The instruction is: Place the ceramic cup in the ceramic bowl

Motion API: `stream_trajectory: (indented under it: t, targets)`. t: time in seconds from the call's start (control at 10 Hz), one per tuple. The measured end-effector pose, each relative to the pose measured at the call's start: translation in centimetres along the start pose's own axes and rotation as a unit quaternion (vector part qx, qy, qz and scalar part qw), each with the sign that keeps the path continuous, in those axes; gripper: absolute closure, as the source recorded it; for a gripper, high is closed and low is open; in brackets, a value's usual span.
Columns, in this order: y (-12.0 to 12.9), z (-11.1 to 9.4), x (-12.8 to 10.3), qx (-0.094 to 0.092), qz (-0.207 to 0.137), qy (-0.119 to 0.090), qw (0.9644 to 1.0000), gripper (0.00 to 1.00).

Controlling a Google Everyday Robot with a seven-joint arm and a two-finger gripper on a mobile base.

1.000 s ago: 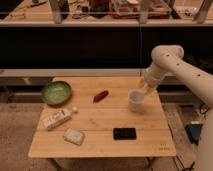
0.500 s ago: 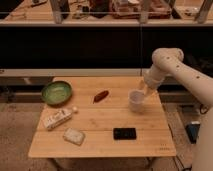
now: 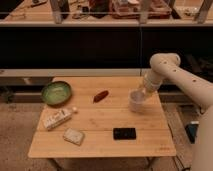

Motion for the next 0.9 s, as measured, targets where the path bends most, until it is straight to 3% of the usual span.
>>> stream_trajectory:
  t: [0.1, 0.2, 0.5, 0.6, 0.9]
  targets:
    - [-0.1, 0.2, -0.2, 0.001, -0.001, -0.001, 1.0000, 0.52]
    - [-0.3, 0.0, -0.5, 0.002, -0.004, -0.002, 1.0000, 0.42]
    - [0.2, -2.7, -1.2, 0.027, -0.013, 0.004, 0.9995, 0.20]
    - [-0.3, -3.6, -1.6, 0.032, -0.020, 0.005, 0.9993, 0.20]
    - [-0.6, -3.6, -2.8, 0.031, -0.033, 0.000, 0.9990, 0.20]
